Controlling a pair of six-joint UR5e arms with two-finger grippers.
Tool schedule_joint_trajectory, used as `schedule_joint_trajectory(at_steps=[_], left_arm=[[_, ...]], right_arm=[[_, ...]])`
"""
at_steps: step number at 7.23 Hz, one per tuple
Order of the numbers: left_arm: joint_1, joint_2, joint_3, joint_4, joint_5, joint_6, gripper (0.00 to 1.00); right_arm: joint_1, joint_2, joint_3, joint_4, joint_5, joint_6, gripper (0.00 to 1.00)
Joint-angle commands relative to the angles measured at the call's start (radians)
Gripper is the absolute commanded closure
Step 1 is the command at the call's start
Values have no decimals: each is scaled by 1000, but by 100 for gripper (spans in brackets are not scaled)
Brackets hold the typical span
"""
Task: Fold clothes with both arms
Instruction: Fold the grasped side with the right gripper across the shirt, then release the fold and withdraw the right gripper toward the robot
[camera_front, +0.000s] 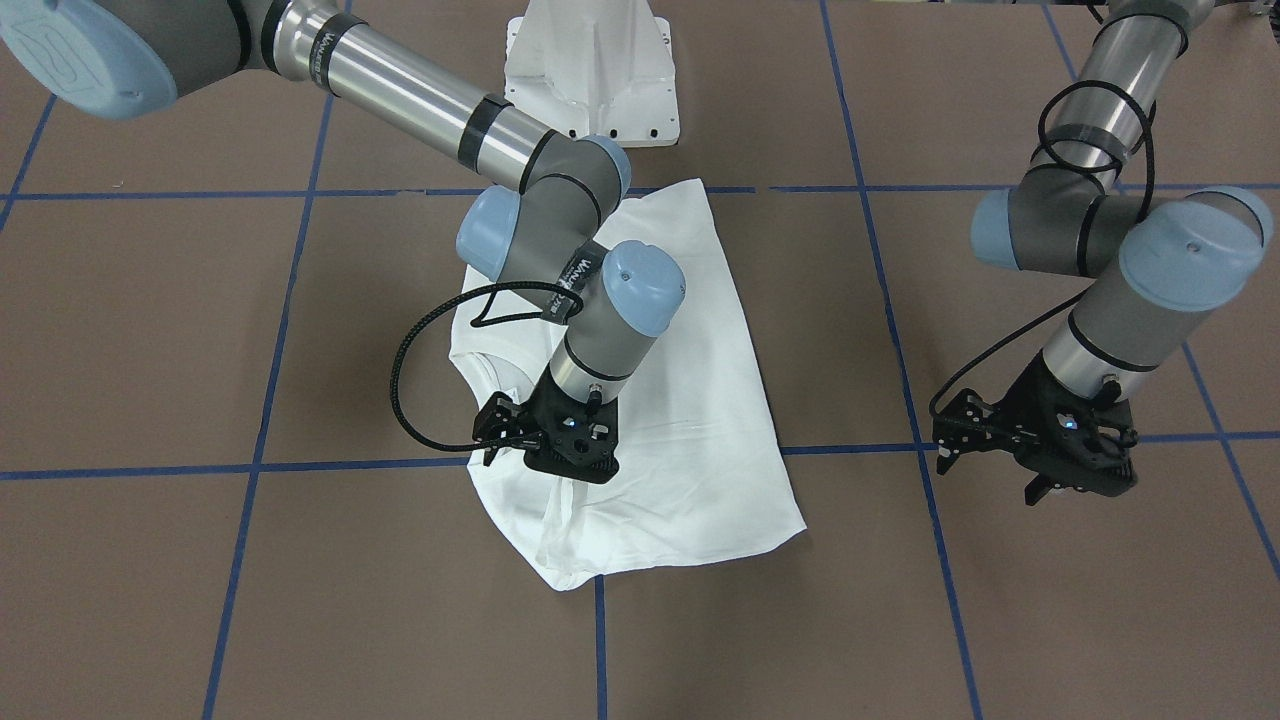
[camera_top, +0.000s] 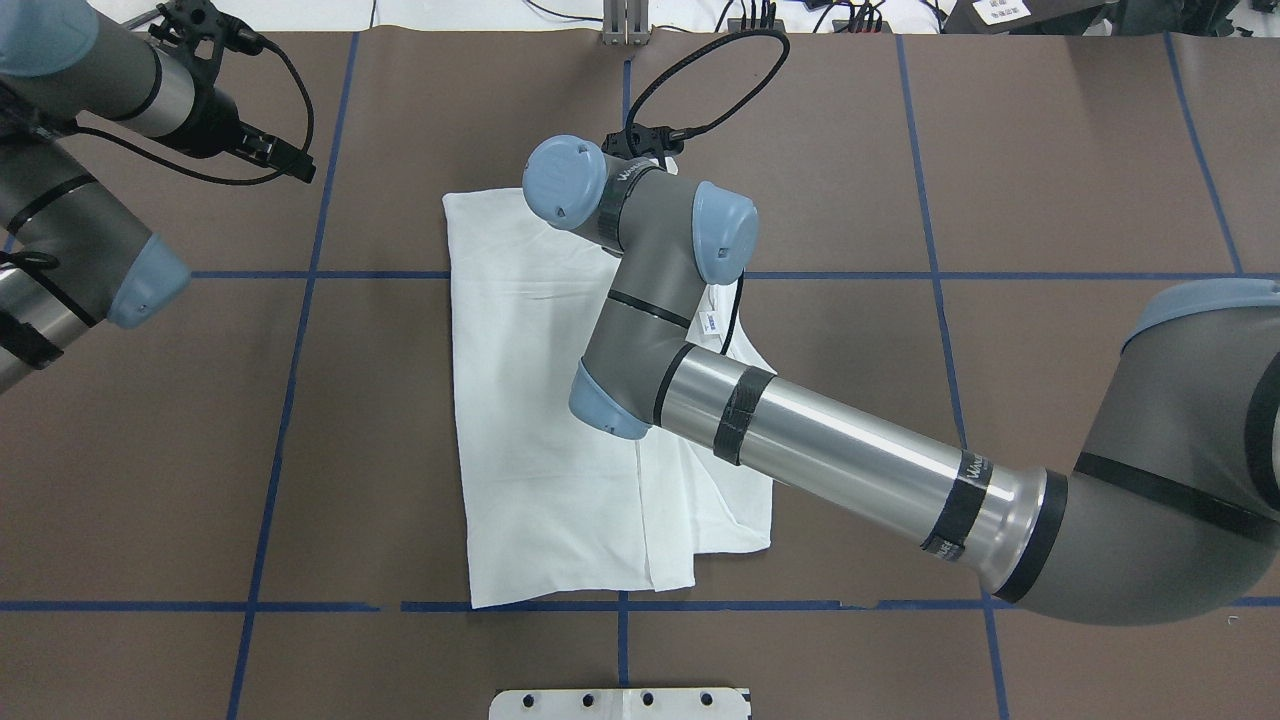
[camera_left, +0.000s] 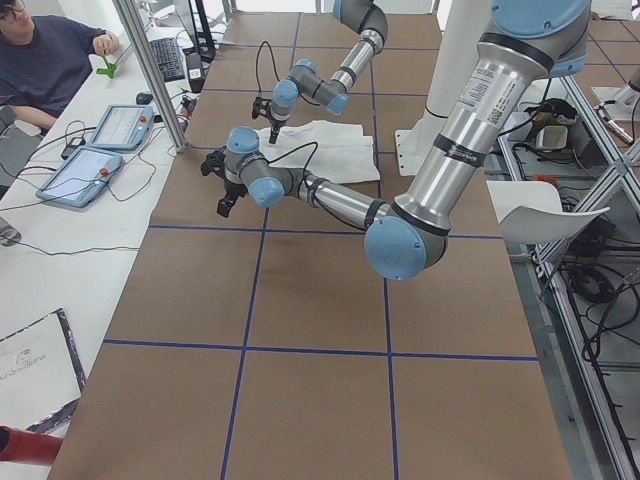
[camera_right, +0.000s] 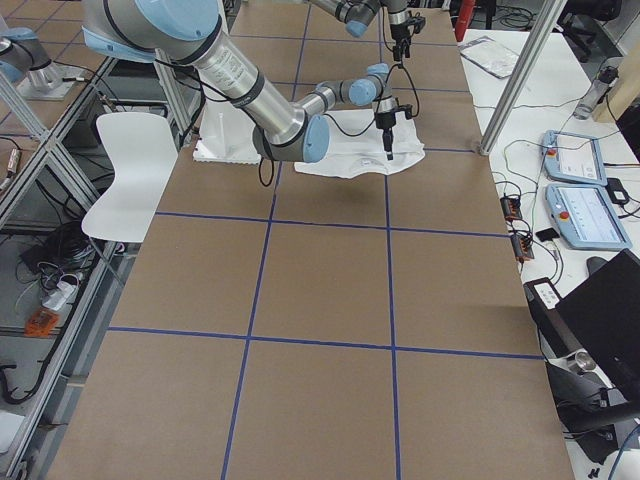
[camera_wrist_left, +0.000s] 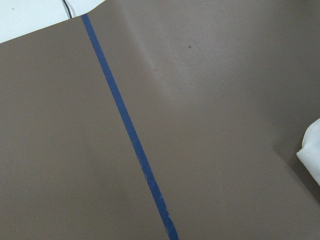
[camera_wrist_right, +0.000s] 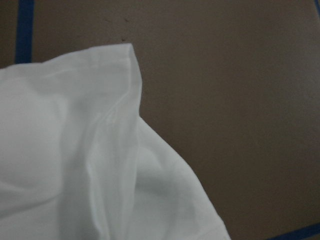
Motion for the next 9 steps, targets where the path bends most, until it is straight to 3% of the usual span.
schedule_joint_trajectory(at_steps=[1, 3, 5, 6, 9], left_arm=[[0, 1, 0, 0, 0, 2, 0], [0, 1, 0, 0, 0, 0, 0], [0, 0, 0, 0, 0, 0, 0], [0, 1, 0, 0, 0, -2, 0], [0, 1, 0, 0, 0, 0, 0]], right_arm=[[55, -26, 50, -183, 0, -217, 0], [79, -176, 235, -236, -17, -345, 0], [82, -189, 330, -223, 38, -330, 0], [79, -200, 395, -217, 102, -268, 0], [-60, -270, 543, -124, 103, 1, 0]])
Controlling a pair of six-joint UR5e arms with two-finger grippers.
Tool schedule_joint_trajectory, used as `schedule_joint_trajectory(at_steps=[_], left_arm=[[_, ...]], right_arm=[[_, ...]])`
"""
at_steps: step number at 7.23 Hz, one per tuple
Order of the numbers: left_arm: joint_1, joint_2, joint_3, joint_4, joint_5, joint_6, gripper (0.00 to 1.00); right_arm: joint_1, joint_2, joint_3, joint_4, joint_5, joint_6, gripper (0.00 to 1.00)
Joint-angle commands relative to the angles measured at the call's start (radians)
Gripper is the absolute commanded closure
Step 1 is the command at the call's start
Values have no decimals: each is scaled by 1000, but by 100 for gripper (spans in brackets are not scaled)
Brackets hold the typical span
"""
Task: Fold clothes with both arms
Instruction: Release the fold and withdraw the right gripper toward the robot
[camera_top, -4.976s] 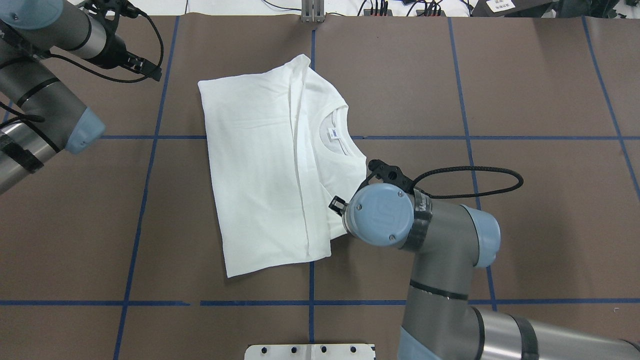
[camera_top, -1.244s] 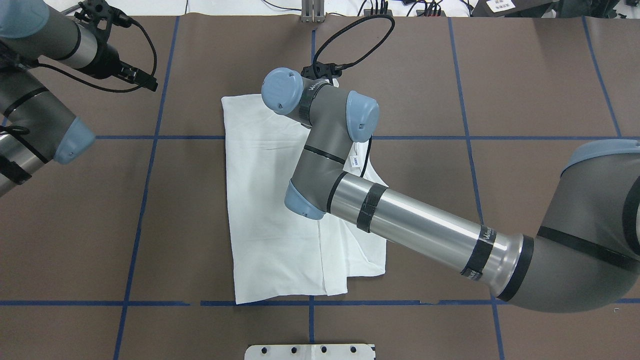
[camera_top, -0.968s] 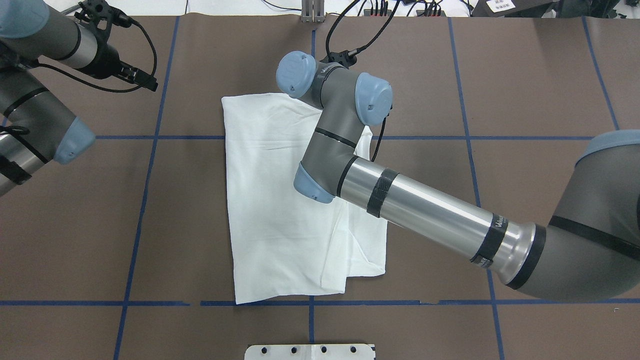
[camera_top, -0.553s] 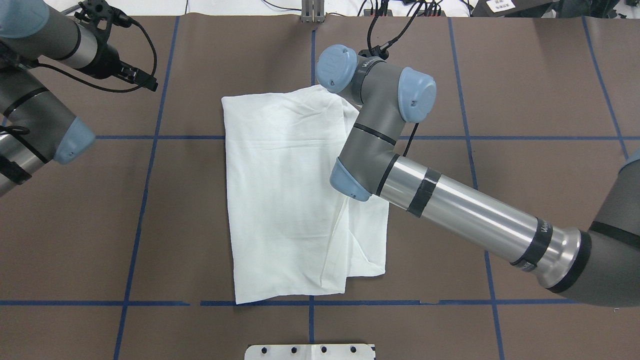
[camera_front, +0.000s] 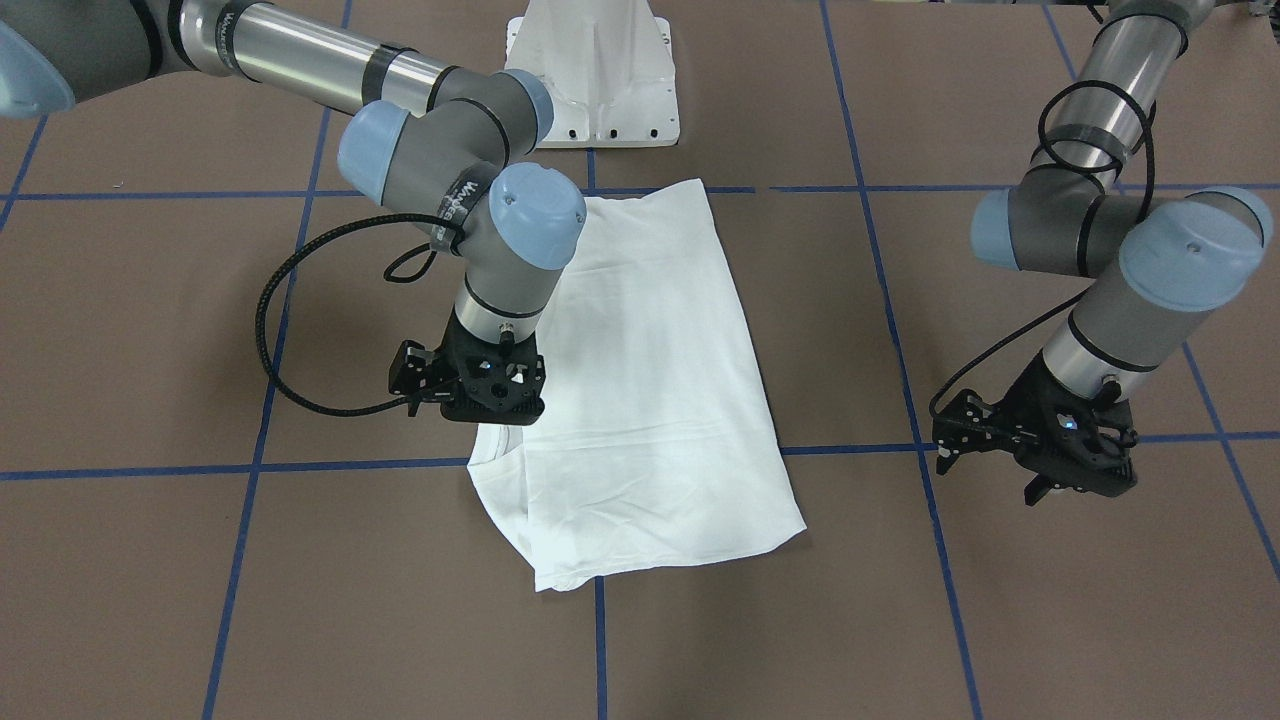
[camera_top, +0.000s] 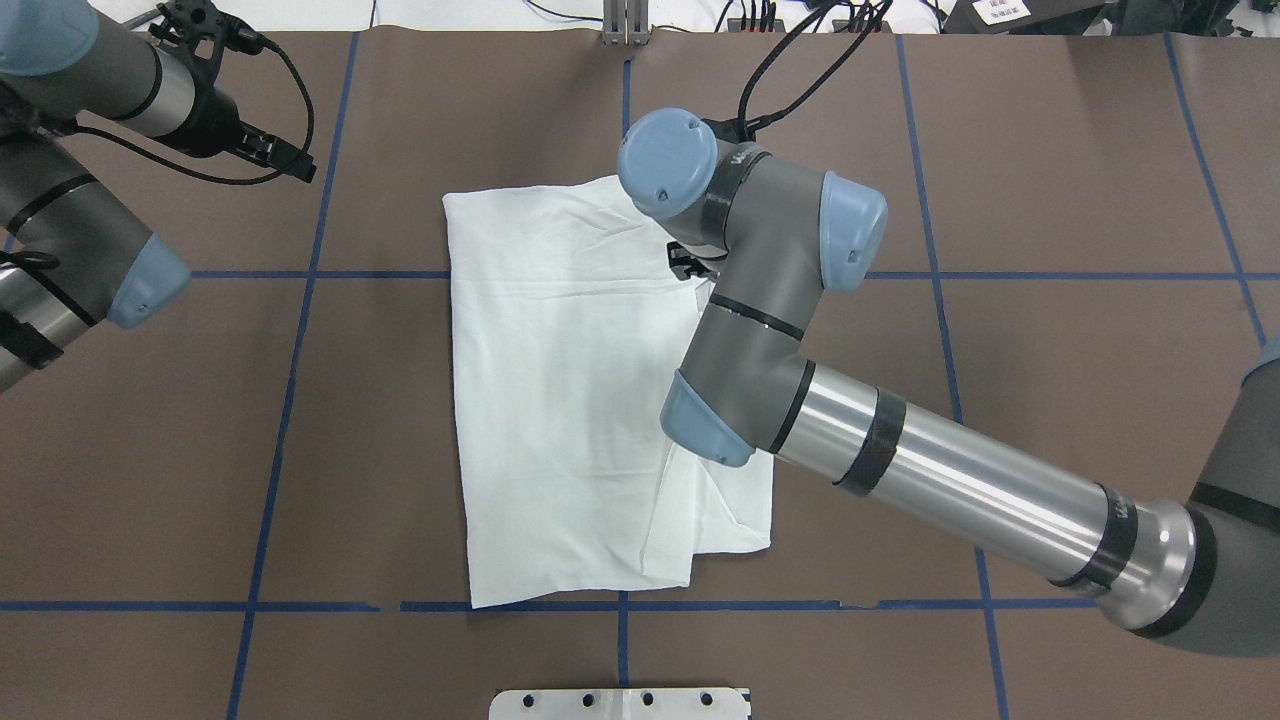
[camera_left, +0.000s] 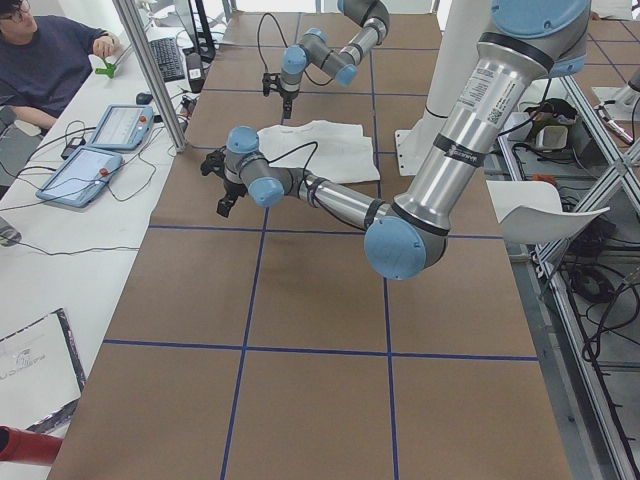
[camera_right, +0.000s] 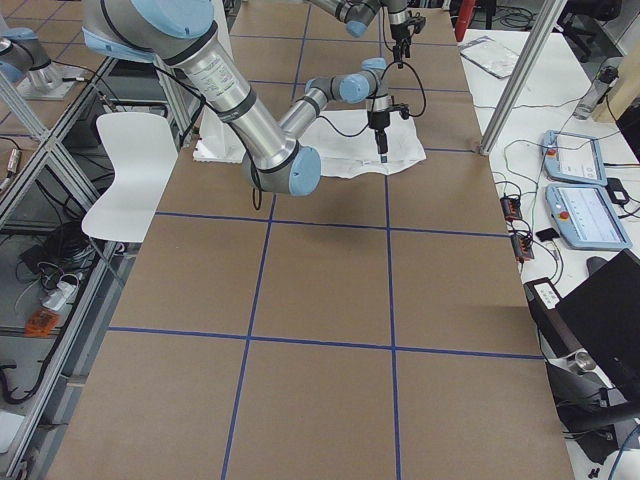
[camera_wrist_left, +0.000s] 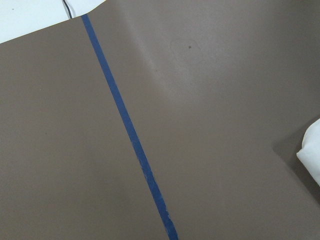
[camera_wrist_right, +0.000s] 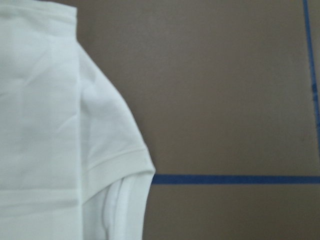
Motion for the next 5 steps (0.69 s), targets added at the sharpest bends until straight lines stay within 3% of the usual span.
schedule_joint_trajectory(at_steps=[1, 5], left_arm=[[0, 1, 0, 0, -1, 1, 0], [0, 1, -2, -2, -1, 0, 0]], right_arm=[[-105, -32, 76, 21, -6, 165, 0], [-193, -39, 76, -1, -23, 228, 0]])
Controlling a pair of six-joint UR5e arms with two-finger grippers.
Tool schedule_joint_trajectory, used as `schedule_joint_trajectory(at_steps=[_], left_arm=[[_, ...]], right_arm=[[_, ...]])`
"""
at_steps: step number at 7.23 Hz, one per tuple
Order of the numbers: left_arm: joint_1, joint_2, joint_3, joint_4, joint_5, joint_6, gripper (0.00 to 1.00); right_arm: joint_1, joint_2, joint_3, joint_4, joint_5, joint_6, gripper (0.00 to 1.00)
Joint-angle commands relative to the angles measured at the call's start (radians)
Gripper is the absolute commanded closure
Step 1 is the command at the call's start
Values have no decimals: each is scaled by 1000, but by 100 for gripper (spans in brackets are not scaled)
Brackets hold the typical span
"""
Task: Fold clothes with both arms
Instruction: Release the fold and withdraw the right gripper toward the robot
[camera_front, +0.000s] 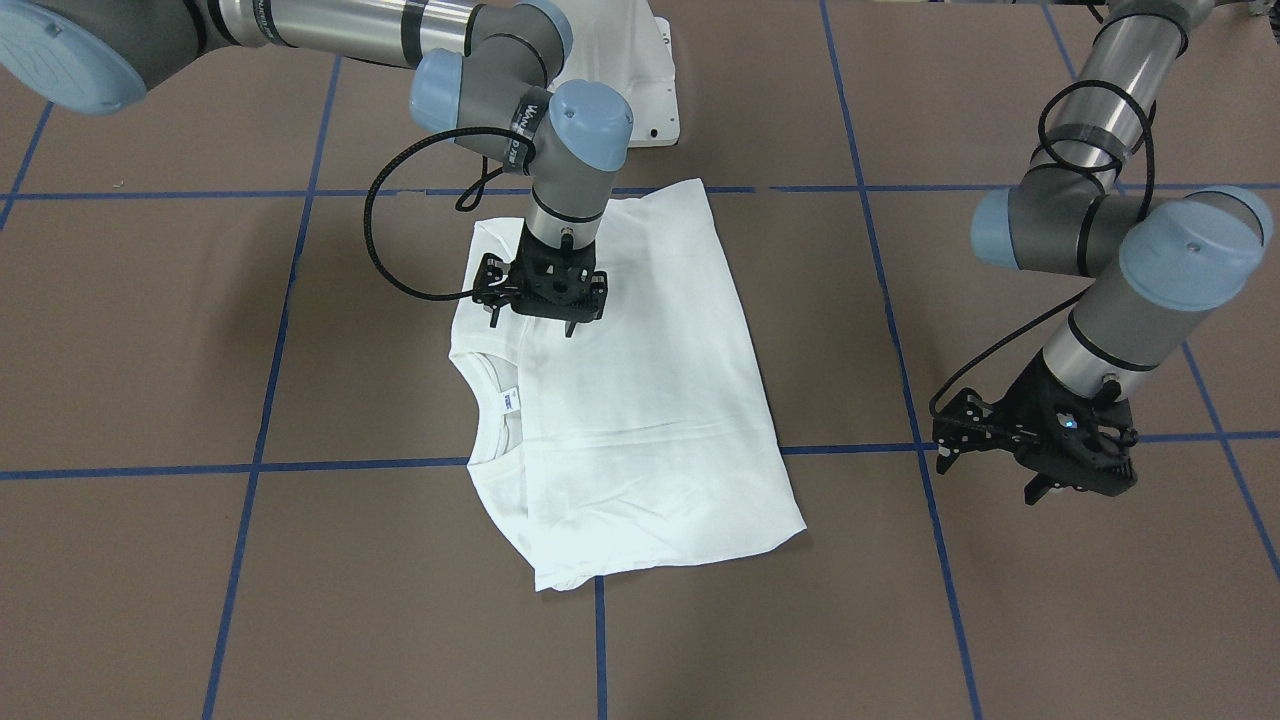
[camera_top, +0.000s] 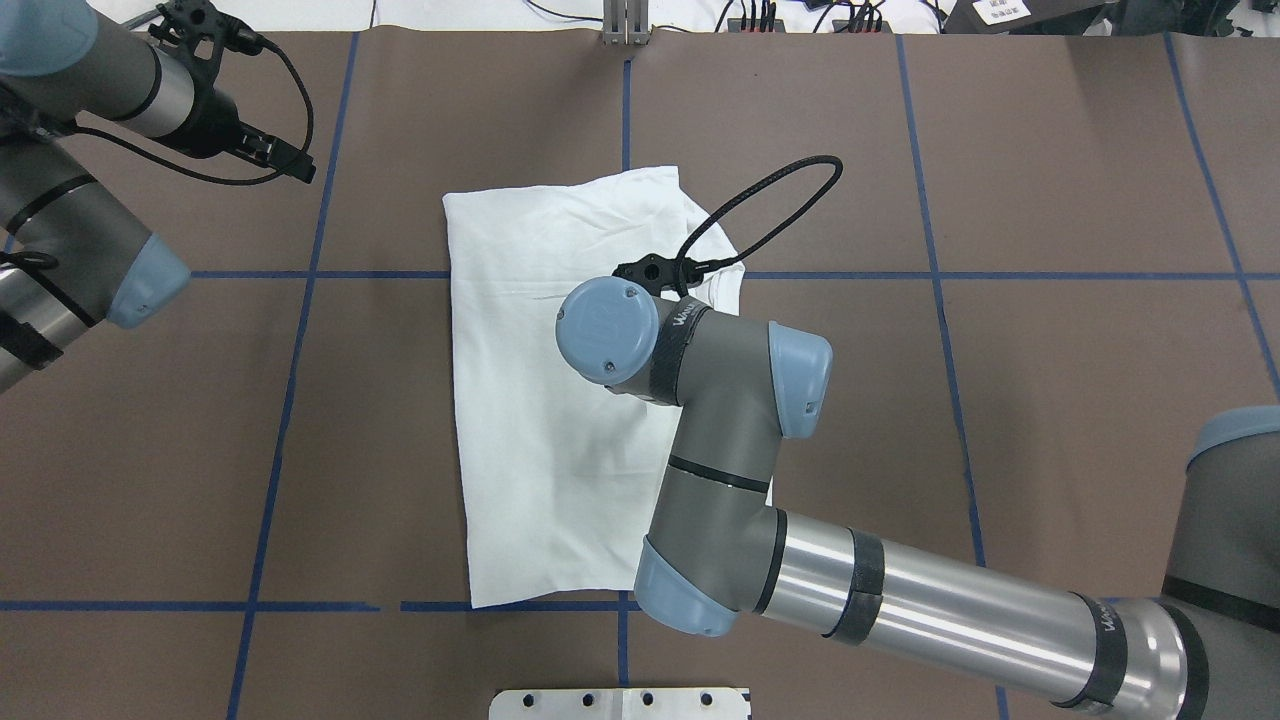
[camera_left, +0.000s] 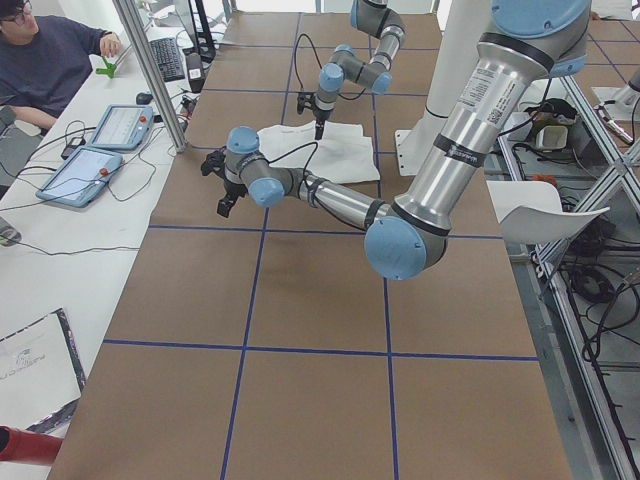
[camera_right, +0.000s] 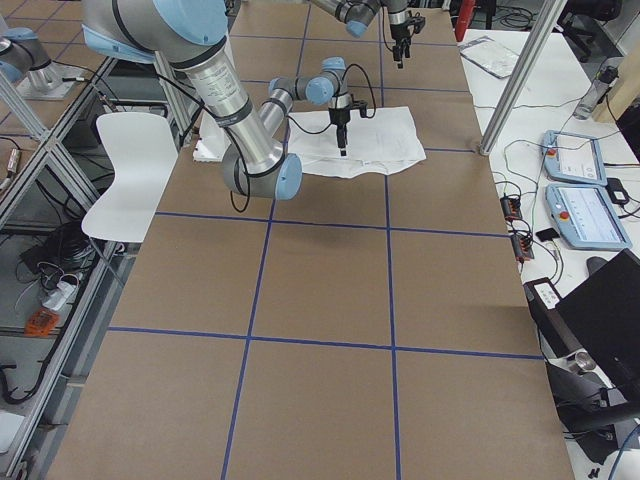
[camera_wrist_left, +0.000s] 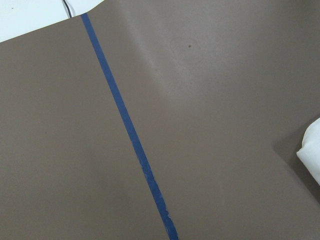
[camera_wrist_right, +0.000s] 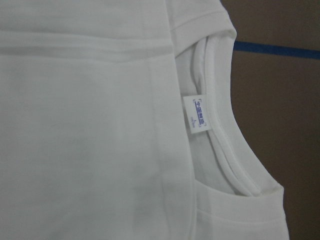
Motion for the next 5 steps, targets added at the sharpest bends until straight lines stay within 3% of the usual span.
schedule_joint_trajectory(at_steps=[1, 3, 5], left_arm=[[0, 0, -1, 1, 0, 1, 0], [0, 0, -1, 1, 0, 0, 0], [0, 0, 1, -1, 0, 0, 0]], right_arm=[[-27, -3, 2, -53, -2, 7, 0], [-39, -21, 32, -152, -8, 3, 0], [-62, -201, 274, -266, -5, -66, 0]])
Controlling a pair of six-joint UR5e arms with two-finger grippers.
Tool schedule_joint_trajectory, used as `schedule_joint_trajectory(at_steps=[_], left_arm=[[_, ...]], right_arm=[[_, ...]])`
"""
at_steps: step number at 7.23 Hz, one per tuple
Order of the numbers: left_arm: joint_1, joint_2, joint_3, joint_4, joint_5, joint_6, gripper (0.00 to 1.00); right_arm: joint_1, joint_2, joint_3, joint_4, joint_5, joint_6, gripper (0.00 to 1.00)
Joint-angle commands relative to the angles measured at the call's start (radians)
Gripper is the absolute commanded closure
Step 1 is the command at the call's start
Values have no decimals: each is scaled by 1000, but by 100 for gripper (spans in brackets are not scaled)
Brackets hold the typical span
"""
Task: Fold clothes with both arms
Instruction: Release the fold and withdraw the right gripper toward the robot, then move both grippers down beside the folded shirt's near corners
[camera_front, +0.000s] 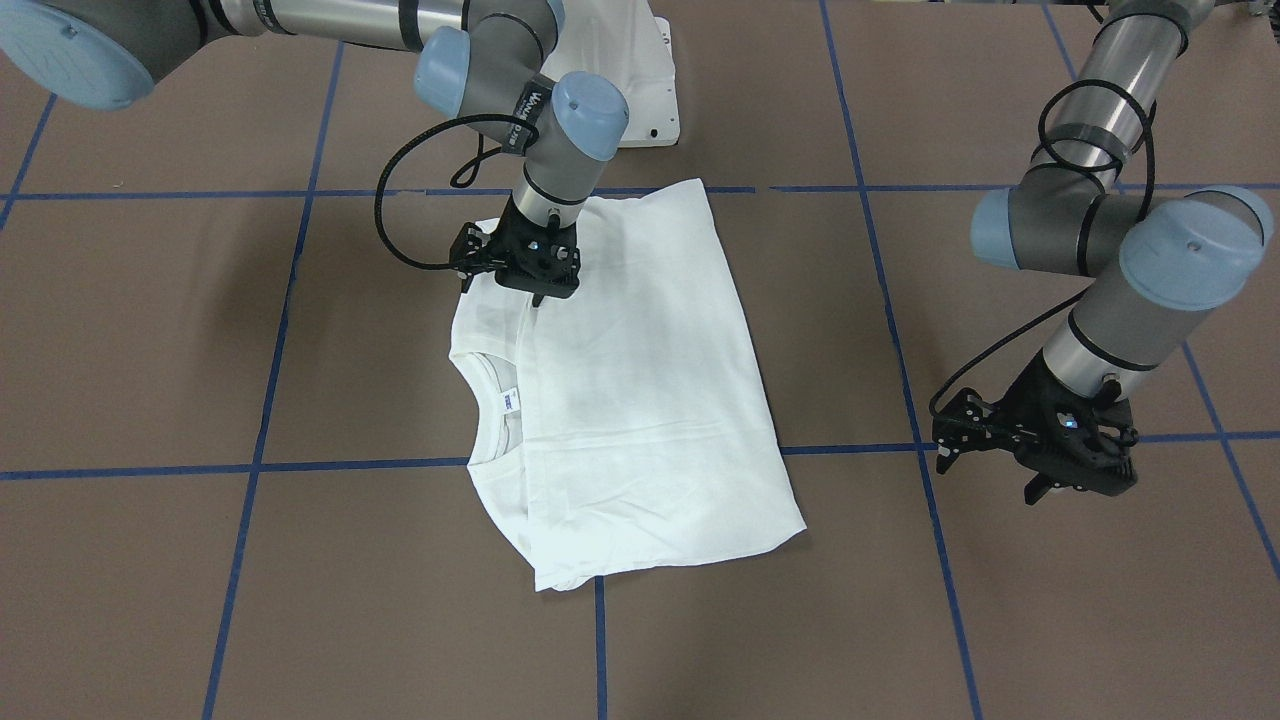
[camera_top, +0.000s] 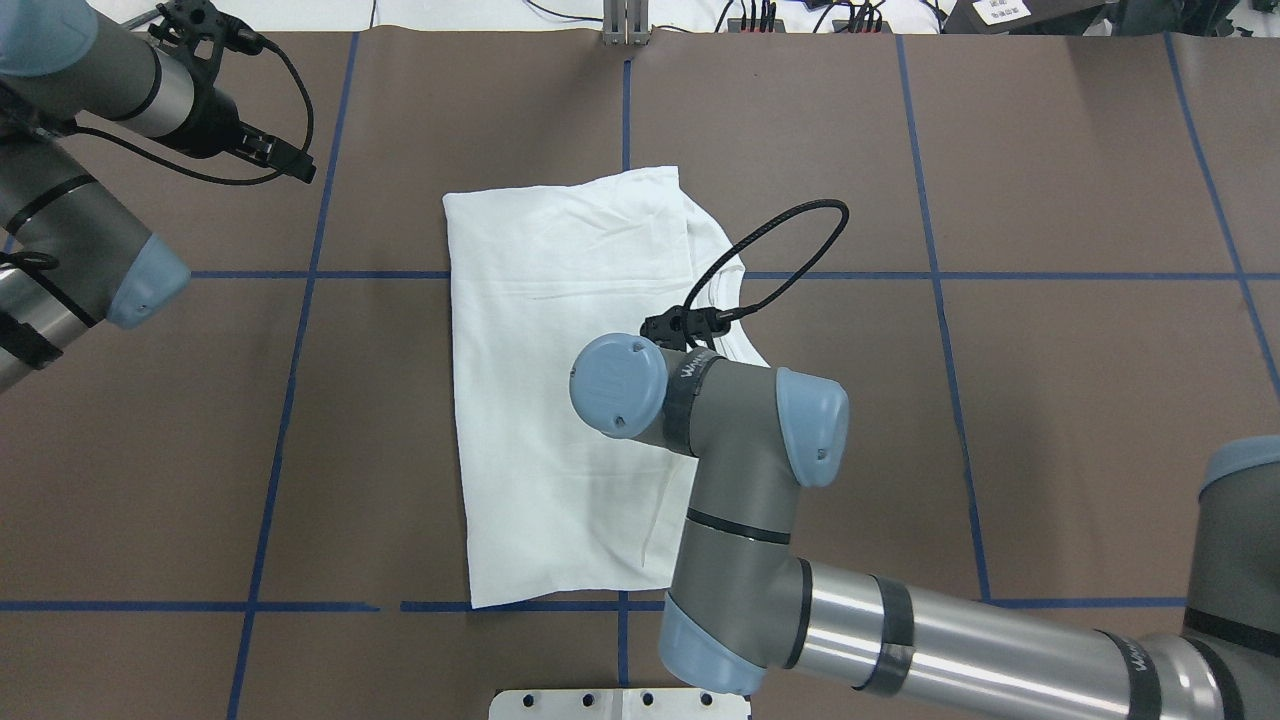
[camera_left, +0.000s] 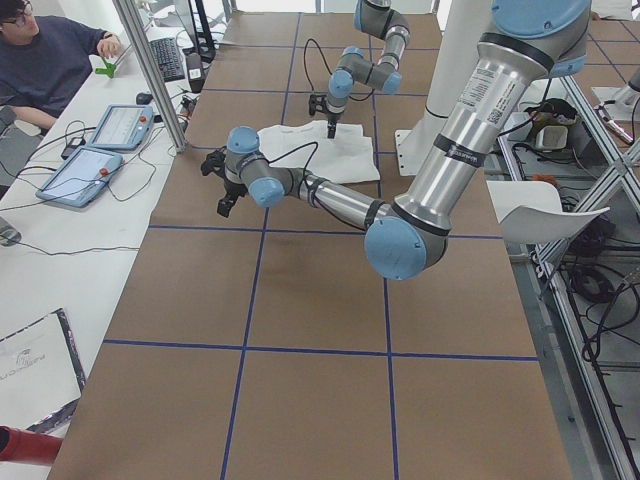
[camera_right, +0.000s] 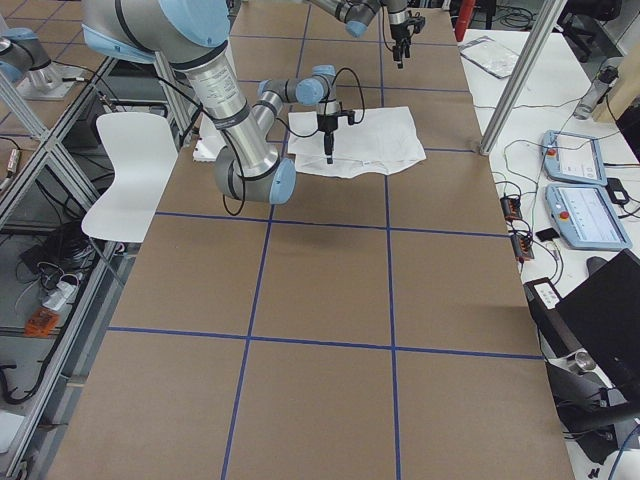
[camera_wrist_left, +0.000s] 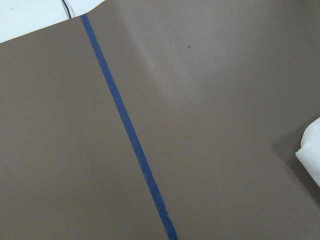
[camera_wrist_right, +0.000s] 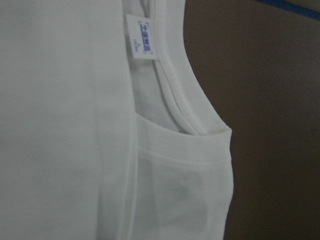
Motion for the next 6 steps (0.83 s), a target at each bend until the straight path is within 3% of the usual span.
schedule_joint_trajectory(at_steps=[1, 4, 6], left_arm=[[1, 0, 1, -1, 0, 0, 0], [2, -2, -12, -1, -14, -53, 0], [53, 36, -111, 3, -14, -171, 0]], right_arm=[[-20, -182, 231, -128, -1, -101, 0], [-22, -215, 273, -89, -9, -97, 0], [-14, -294, 374, 90, 0, -63, 0]])
